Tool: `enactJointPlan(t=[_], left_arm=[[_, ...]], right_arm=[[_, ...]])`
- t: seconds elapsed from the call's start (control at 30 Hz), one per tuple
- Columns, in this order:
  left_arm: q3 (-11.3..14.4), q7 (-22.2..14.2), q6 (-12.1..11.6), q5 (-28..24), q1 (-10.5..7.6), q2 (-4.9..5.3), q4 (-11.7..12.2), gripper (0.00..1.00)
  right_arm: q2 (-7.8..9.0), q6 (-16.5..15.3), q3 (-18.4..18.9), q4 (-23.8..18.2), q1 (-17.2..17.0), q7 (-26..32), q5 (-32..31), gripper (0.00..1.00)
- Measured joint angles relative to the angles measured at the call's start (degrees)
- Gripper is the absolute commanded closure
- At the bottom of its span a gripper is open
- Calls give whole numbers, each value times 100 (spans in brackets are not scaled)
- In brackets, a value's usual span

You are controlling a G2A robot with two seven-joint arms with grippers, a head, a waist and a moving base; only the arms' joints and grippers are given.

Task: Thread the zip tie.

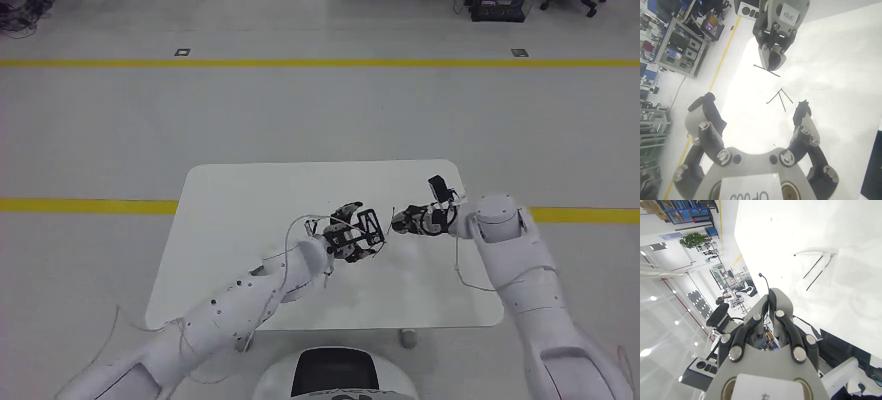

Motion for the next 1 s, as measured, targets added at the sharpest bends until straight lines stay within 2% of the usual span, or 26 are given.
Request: enactJointPlan(t=[0.07, 0.1, 0.23, 0.3, 0.37, 0.67, 0.73, 0.8, 0.93, 1.0], left_arm=[[203, -87, -96, 0, -212, 33, 35, 0], [374, -120, -49, 0, -356, 59, 55, 0], [920, -68, 259, 0, -696, 108, 136, 0], [1170, 26, 558, 0, -849, 114, 193, 0], [1250, 78, 765, 0, -894, 114, 216, 0], [1248, 89, 679, 0, -885, 116, 223, 0], [1373, 22, 522, 0, -1008, 133, 286, 0], [1595, -141, 481, 0, -1188, 147, 300, 0], [1814, -97, 626, 0, -1283, 141, 361, 0], [1851, -21, 823, 0, -1324, 130, 379, 0]], right_arm=[[-7, 53, -29, 8, 2, 49, 156, 100], [-9, 65, -48, 29, 16, 87, 239, 100], [-13, 63, -125, 122, 51, 222, 449, 100], [-12, 62, -159, 163, 68, 294, 553, 100], [-8, 62, -165, 171, 74, 294, 571, 100], [-9, 51, -166, 159, 61, 269, 572, 100], [-17, 22, -198, 83, -3, 109, 629, 100], [-18, 44, -237, -7, -36, 11, 676, 100], [-10, 63, -296, -114, -60, -69, 730, 100], [-5, 63, -302, -144, -65, -125, 735, 100]])
